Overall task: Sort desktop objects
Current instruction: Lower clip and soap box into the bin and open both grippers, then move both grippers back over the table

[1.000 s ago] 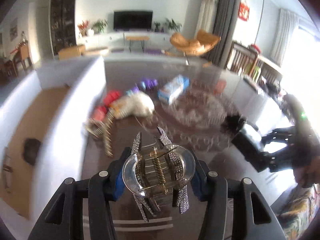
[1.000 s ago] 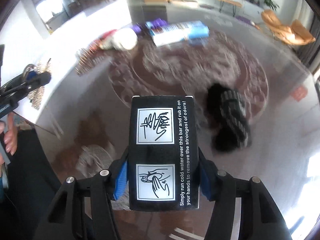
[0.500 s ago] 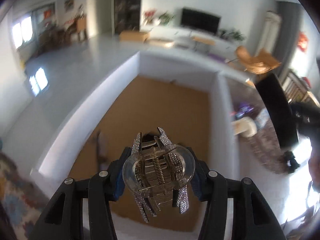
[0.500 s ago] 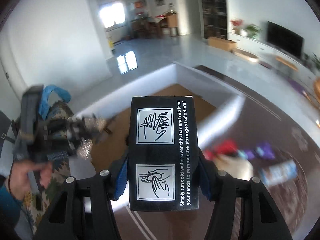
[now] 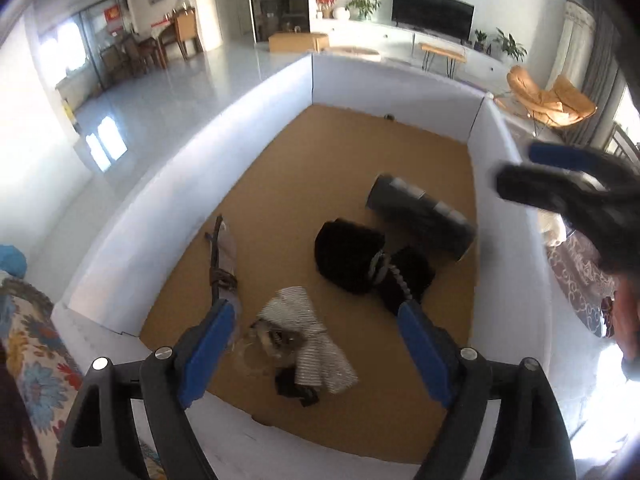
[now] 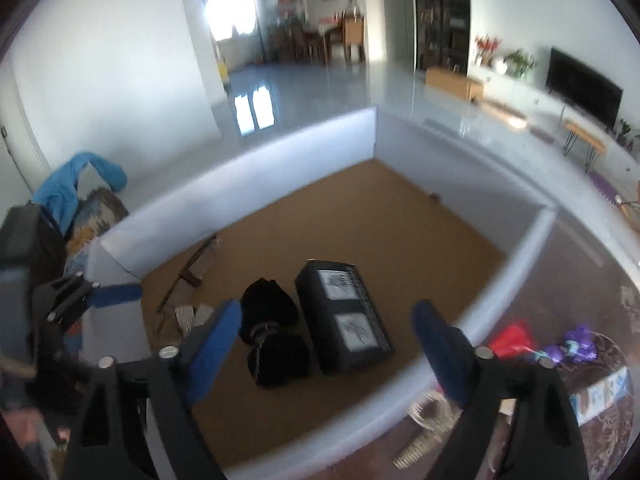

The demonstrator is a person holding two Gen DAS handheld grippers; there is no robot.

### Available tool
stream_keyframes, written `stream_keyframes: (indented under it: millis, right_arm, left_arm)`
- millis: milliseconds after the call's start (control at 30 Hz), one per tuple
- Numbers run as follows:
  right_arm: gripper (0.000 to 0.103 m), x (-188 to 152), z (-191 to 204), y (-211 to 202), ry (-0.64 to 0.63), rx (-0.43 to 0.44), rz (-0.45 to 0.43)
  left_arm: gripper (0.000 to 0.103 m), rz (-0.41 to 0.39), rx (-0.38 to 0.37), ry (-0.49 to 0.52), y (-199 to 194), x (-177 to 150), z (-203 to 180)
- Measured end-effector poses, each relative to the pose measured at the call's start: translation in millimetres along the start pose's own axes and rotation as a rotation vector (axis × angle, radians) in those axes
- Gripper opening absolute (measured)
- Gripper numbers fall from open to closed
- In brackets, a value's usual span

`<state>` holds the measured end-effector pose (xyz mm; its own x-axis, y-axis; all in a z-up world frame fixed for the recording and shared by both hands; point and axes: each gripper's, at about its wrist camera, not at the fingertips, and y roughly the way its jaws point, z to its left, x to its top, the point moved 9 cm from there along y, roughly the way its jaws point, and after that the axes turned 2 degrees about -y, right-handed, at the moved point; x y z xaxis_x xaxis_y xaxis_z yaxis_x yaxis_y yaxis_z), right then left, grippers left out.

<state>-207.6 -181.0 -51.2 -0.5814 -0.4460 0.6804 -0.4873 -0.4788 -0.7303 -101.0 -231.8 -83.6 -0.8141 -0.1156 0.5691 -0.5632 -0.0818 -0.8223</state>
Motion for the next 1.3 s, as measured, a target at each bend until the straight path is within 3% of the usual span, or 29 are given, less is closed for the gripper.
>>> stream_keyframes:
  millis: [100, 200, 333, 433, 600, 767, 867, 1133, 1300]
  right_arm:
    - [0.098, -34, -15, -42, -0.005, -0.043, -0.050]
    - [0.099, -92, -40, -77, 0.010, -0.109, -0.058]
    - [0.099, -198, -91, -112, 0.076, -0.256, 0.022]
    - [0.099, -267, -129, -136, 0.177, -0.340, 0.090]
    - [0.099, -337, -172, -161, 0.316, -0.408, 0.129]
    - [0.099, -362, -182, -169, 0.398, -0.420, 0.110]
    - [0.102, -360, -180, -167, 0.388, -0.452, 0.101]
    - [0.103, -363, -185, -164, 0.419, -0.460, 0.116]
    - [0.103, -390, -208, -194, 0.529, -0.536, 0.137]
  left_arm:
    - [0.083, -0.083, -0.068, 0.021, -30, 4, -33]
    - [0.084, -0.162, -0.170, 0.084, -68, 3, -89]
    - [0.103, -0.190, -0.308, 0.211, -96, -16, -177]
    - [0.103, -0.131, -0.365, 0.307, -86, -45, -239]
    - [0.103, 0.014, -0.311, 0.369, -11, -95, -298]
    - [0.103, 0.028, -0.193, 0.368, 48, -106, -302]
    - [0.103, -0.007, -0.247, 0.313, 50, -102, -294]
    - [0.103, -0.009, -0.251, 0.316, 57, -103, -293]
    - [0.103, -0.010, -0.251, 0.317, 59, -102, -294]
